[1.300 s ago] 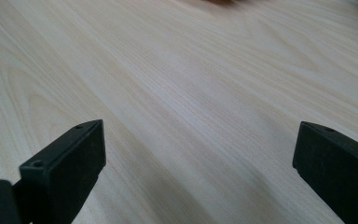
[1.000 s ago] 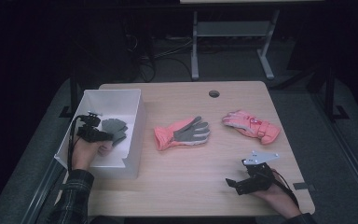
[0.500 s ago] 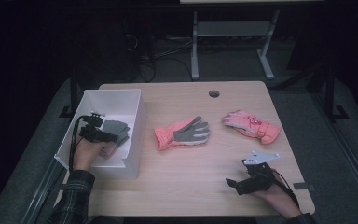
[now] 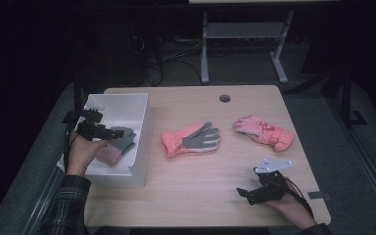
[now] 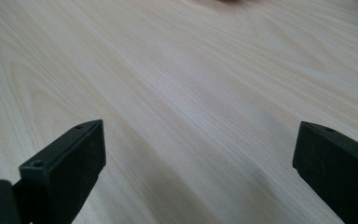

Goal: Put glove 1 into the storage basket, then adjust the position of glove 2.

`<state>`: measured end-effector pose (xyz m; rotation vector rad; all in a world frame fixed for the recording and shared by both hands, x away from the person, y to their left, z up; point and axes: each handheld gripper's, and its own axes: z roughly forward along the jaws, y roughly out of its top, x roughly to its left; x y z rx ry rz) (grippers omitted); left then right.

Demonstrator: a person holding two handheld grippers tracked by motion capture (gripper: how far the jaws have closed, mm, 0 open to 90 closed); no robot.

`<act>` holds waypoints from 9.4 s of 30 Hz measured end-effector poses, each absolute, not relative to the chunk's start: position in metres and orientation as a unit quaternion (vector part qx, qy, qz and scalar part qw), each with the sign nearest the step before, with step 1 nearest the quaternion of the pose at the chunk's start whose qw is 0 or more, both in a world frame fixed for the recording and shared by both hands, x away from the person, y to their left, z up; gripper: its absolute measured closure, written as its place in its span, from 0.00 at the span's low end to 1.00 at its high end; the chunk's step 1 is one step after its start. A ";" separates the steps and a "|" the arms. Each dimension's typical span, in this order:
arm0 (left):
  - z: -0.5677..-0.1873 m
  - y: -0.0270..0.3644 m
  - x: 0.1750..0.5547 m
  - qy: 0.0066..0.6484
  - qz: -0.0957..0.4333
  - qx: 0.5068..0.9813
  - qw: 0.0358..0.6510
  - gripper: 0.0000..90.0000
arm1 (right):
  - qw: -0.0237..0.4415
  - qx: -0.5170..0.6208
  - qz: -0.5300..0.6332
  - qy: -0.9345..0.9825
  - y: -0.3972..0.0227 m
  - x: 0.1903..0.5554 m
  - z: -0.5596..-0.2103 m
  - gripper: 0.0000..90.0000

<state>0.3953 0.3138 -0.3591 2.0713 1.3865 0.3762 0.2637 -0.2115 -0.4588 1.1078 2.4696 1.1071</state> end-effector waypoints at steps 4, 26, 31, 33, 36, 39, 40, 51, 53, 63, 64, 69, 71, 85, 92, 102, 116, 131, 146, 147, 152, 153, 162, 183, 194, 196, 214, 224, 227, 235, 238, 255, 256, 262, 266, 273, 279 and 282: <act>-0.346 0.304 0.392 0.506 0.143 0.787 0.323 0.15 | 0.109 0.376 0.376 0.840 -0.211 0.264 -0.459 0.03; -0.308 0.213 0.381 0.411 0.120 0.818 0.383 0.19 | 0.106 0.377 0.377 0.839 -0.210 0.263 -0.459 0.03; -0.307 0.187 0.381 0.389 0.107 0.825 0.395 0.33 | 0.108 0.372 0.377 0.841 -0.210 0.263 -0.459 0.03; -0.309 0.176 0.382 0.386 0.104 0.827 0.396 0.43 | 0.107 0.373 0.377 0.841 -0.211 0.263 -0.459 0.03; -0.312 0.160 0.382 0.376 0.099 0.834 0.391 0.61 | 0.107 0.372 0.378 0.841 -0.211 0.264 -0.458 0.03; -0.316 0.144 0.382 0.367 0.096 0.837 0.394 0.75 | 0.108 0.369 0.377 0.843 -0.211 0.264 -0.458 0.03; -0.317 0.138 0.383 0.359 0.094 0.842 0.392 0.79 | 0.108 0.369 0.377 0.843 -0.211 0.263 -0.458 0.03; -0.351 0.104 0.398 0.348 0.080 0.856 0.375 1.00 | 0.105 0.369 0.378 0.843 -0.210 0.263 -0.458 0.03; -0.363 0.100 0.403 0.350 0.079 0.858 0.367 1.00 | 0.104 0.367 0.380 0.842 -0.210 0.263 -0.457 0.03; -0.405 0.097 0.420 0.359 0.083 0.864 0.344 1.00 | 0.103 0.359 0.379 0.847 -0.209 0.263 -0.457 0.03; -0.409 0.097 0.421 0.360 0.084 0.864 0.341 1.00 | 0.103 0.359 0.379 0.847 -0.209 0.263 -0.457 0.03; -0.422 0.098 0.426 0.369 0.087 0.865 0.328 1.00 | 0.103 0.360 0.380 0.846 -0.209 0.262 -0.457 0.03; -0.428 0.100 0.428 0.374 0.083 0.863 0.328 1.00 | 0.103 0.358 0.379 0.847 -0.209 0.263 -0.457 0.03; -0.433 0.088 0.418 0.346 0.039 0.876 0.334 1.00 | 0.103 0.361 0.379 0.846 -0.208 0.262 -0.457 0.03; -0.435 0.080 0.406 0.331 0.025 0.879 0.343 1.00 | 0.104 0.359 0.379 0.846 -0.208 0.263 -0.457 0.03; -0.433 0.069 0.384 0.298 0.009 0.895 0.332 1.00 | 0.104 0.360 0.378 0.846 -0.207 0.263 -0.457 0.03; -0.430 0.037 0.348 0.233 -0.027 0.916 0.325 1.00 | 0.105 0.366 0.380 0.843 -0.209 0.263 -0.457 0.03; -0.406 0.064 0.334 0.242 0.009 0.904 0.353 1.00 | 0.106 0.367 0.382 0.841 -0.212 0.263 -0.456 0.03; -0.427 0.096 0.320 0.253 -0.007 0.914 0.318 1.00 | 0.109 0.387 0.386 0.830 -0.227 0.254 -0.454 0.03; -0.428 0.095 0.317 0.258 -0.009 0.911 0.322 1.00 | 0.112 0.388 0.387 0.829 -0.231 0.253 -0.454 0.03; -0.429 0.090 0.307 0.240 -0.020 0.915 0.323 1.00 | 0.119 0.399 0.387 0.823 -0.244 0.250 -0.454 0.03; -0.429 0.089 0.306 0.236 -0.023 0.917 0.322 1.00 | 0.120 0.401 0.387 0.822 -0.246 0.250 -0.454 0.03; -0.433 0.065 0.296 0.207 -0.043 0.919 0.331 1.00 | 0.122 0.411 0.383 0.818 -0.256 0.245 -0.455 0.03; -0.435 0.037 0.289 0.176 -0.052 0.920 0.346 1.00 | 0.123 0.409 0.372 0.824 -0.270 0.240 -0.457 0.03; -0.438 0.079 0.284 0.201 -0.013 0.921 0.332 0.63 | 0.115 0.395 0.354 0.840 -0.267 0.247 -0.450 0.03; -0.441 0.085 0.283 0.207 -0.012 0.923 0.325 0.54 | 0.115 0.393 0.352 0.842 -0.267 0.250 -0.450 0.05; -0.452 0.111 0.276 0.247 0.028 0.907 0.341 0.15 | 0.115 0.387 0.354 0.844 -0.273 0.296 -0.433 0.18; -0.450 0.114 0.277 0.251 0.028 0.906 0.341 0.15 | 0.133 0.389 0.354 0.840 -0.281 0.344 -0.419 0.35; -0.450 0.113 0.278 0.252 0.027 0.906 0.339 0.15 | 0.141 0.395 0.348 0.838 -0.283 0.359 -0.418 0.39; -0.450 0.115 0.278 0.251 0.023 0.908 0.336 0.16 | 0.172 0.425 0.337 0.823 -0.296 0.398 -0.414 0.85; -0.450 0.115 0.278 0.253 0.022 0.907 0.337 0.16 | 0.178 0.439 0.335 0.814 -0.303 0.412 -0.413 0.97; -0.450 0.116 0.279 0.253 0.018 0.907 0.336 0.16 | 0.171 0.497 0.263 0.809 -0.338 0.463 -0.444 1.00; -0.450 0.117 0.279 0.253 0.019 0.907 0.336 0.16 | 0.167 0.496 0.262 0.811 -0.338 0.461 -0.443 1.00; -0.451 0.116 0.279 0.253 0.013 0.908 0.333 0.16 | 0.138 0.465 0.273 0.831 -0.331 0.439 -0.441 1.00; -0.451 0.115 0.278 0.251 0.012 0.909 0.331 0.16 | 0.126 0.443 0.285 0.841 -0.321 0.422 -0.442 1.00; -0.451 0.115 0.278 0.247 0.011 0.912 0.327 0.16 | 0.134 0.473 0.284 0.823 -0.316 0.411 -0.429 0.85; -0.451 0.115 0.278 0.250 0.010 0.911 0.329 0.16 | 0.107 0.479 0.333 0.805 -0.300 0.405 -0.410 0.62; -0.451 0.115 0.278 0.248 0.010 0.913 0.325 0.16 | 0.099 0.479 0.330 0.807 -0.284 0.405 -0.412 0.55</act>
